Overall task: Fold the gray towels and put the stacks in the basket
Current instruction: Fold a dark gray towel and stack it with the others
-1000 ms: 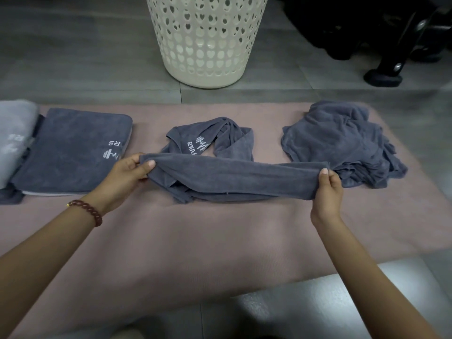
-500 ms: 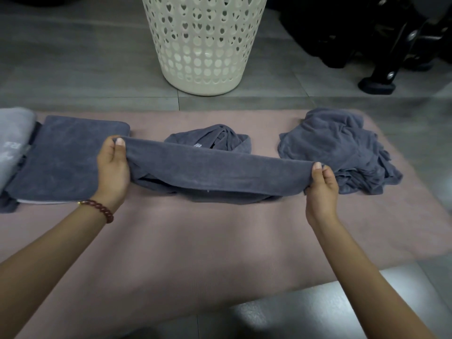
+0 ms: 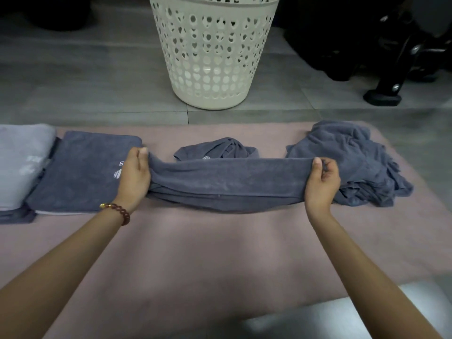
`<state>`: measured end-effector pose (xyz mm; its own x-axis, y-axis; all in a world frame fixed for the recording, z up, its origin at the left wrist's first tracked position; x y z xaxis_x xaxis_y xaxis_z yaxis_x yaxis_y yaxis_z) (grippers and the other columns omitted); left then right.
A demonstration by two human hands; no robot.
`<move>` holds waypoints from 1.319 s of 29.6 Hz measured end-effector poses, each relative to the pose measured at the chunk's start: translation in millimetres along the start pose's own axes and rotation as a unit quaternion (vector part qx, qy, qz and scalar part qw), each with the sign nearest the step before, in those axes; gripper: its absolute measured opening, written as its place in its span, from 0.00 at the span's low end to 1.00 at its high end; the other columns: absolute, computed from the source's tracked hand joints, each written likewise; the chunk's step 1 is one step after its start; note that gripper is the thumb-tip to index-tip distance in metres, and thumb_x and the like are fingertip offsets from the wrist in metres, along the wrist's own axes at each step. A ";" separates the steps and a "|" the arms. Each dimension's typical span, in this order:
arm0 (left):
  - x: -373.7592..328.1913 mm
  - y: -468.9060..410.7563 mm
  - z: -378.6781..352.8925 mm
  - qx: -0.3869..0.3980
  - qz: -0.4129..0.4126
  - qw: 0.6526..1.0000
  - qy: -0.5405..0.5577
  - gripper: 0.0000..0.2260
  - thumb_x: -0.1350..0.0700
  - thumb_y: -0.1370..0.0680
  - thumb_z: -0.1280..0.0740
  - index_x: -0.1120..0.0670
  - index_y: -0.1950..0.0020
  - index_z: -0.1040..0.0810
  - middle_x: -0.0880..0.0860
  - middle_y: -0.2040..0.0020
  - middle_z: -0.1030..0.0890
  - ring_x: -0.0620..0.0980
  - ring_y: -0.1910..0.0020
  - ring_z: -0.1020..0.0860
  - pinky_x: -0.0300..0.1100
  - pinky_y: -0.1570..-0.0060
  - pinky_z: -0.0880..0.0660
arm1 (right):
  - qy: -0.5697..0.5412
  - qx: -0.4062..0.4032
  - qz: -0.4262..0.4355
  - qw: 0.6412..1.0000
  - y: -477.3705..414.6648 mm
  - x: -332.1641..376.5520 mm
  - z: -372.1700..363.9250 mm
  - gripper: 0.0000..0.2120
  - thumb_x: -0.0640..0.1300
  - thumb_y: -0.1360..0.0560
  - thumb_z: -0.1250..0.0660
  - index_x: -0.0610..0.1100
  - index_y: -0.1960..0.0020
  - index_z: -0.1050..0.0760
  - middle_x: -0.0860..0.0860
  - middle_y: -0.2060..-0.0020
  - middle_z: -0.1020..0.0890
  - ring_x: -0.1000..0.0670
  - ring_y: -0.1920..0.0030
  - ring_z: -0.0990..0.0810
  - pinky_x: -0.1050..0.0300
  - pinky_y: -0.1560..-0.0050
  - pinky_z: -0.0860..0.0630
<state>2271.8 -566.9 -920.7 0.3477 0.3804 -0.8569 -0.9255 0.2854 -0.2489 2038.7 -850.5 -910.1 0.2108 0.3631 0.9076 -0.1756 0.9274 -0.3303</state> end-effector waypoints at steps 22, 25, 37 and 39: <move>63.6 54.1 -43.1 0.342 -0.080 0.919 -0.177 0.24 0.60 0.35 0.23 0.52 0.50 0.34 0.54 0.47 0.40 0.50 0.53 0.33 0.38 0.45 0.34 | 0.109 0.118 -0.290 0.943 8.1 -89.3 0.7 0.13 0.45 0.20 0.41 0.36 0.46 0.27 0.41 0.47 0.24 0.39 0.39 0.26 0.51 0.38 0.31; 71.4 56.6 -44.5 0.267 -0.082 0.948 -0.151 0.17 0.72 0.34 0.31 0.54 0.55 0.31 0.54 0.49 0.36 0.52 0.55 0.30 0.41 0.45 0.31 | 0.119 0.118 -0.296 0.940 11.4 -92.1 4.2 0.15 0.45 0.20 0.41 0.34 0.43 0.27 0.39 0.43 0.23 0.39 0.40 0.26 0.50 0.38 0.30; 81.1 75.6 7.3 0.190 -0.176 0.939 -0.225 0.17 0.70 0.32 0.33 0.51 0.54 0.31 0.58 0.43 0.34 0.56 0.53 0.25 0.50 0.54 0.25 | 0.119 0.099 -0.275 0.949 20.8 -99.9 4.6 0.12 0.43 0.20 0.42 0.36 0.46 0.27 0.40 0.47 0.23 0.42 0.45 0.25 0.54 0.43 0.31; 90.3 78.1 9.9 0.289 -0.147 0.922 -0.210 0.11 0.58 0.32 0.34 0.43 0.59 0.31 0.51 0.43 0.35 0.55 0.48 0.26 0.49 0.49 0.25 | 0.151 0.118 -0.276 0.942 21.1 -101.0 4.9 0.14 0.42 0.20 0.42 0.32 0.43 0.26 0.37 0.44 0.22 0.40 0.43 0.25 0.53 0.42 0.31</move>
<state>2232.4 -501.6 -1013.1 0.7104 0.4843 -0.5106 -0.5897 0.8057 -0.0562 2009.0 -868.0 -1007.6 0.5900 -0.1265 0.7974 -0.1599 0.9498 0.2689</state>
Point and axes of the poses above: each hand's wrist, its own y-axis away from the middle knuckle, its own z-axis out of the back of the hand, x = y × z, the point moved 2 cm from there along -y, towards the middle knuckle
